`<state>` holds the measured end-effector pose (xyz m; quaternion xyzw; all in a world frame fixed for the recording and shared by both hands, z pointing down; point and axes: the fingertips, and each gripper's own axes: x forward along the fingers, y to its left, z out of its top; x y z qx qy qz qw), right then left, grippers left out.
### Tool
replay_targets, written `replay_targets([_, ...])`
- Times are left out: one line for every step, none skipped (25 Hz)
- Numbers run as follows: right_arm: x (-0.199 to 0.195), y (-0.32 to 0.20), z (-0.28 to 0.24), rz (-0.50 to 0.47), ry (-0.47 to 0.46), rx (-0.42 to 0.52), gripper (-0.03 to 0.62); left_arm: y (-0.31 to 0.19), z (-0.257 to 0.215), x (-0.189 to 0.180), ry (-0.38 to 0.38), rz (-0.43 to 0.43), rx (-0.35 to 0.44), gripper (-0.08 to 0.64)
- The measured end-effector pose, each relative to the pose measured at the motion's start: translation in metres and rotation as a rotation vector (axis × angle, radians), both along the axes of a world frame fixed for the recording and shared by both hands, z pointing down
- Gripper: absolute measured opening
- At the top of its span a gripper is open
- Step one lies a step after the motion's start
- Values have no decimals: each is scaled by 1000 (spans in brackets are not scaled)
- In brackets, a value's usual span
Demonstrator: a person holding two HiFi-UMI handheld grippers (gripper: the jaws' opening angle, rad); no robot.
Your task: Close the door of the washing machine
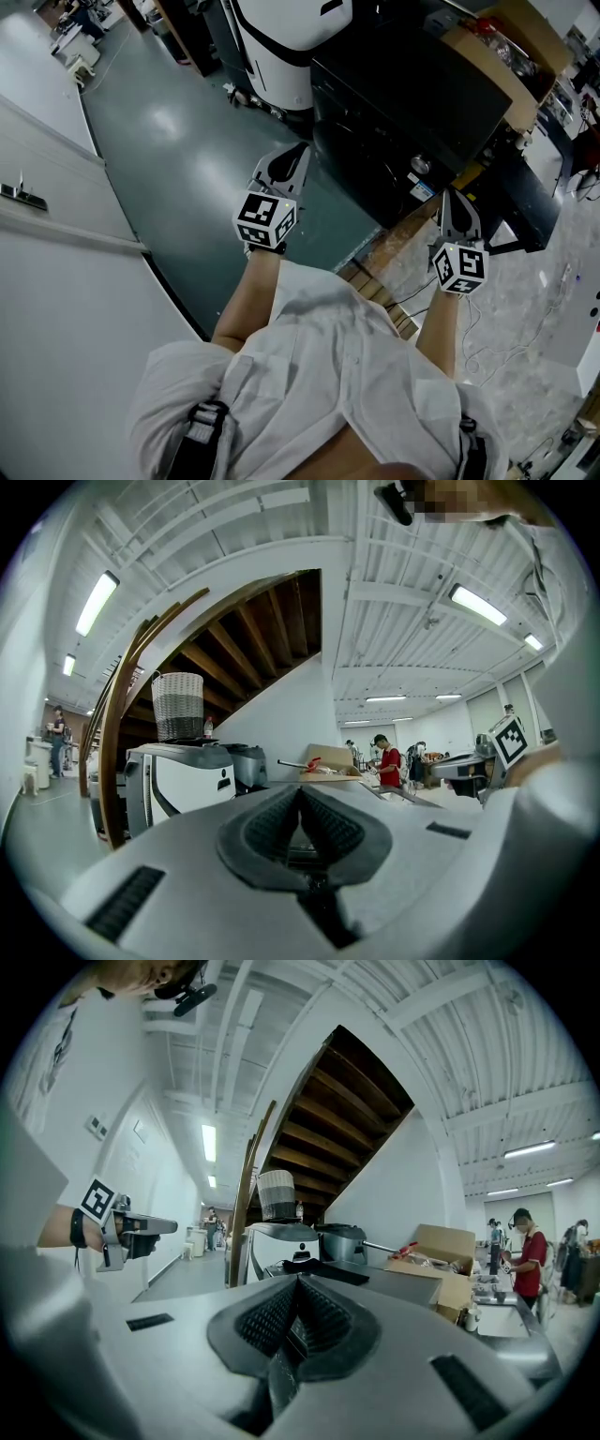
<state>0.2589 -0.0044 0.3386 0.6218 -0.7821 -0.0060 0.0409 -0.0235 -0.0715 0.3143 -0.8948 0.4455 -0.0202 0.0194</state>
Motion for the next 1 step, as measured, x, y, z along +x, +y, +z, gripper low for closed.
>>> replay_targets([1,0,0,1,0,1,26,0,0,1,1,1,0,18])
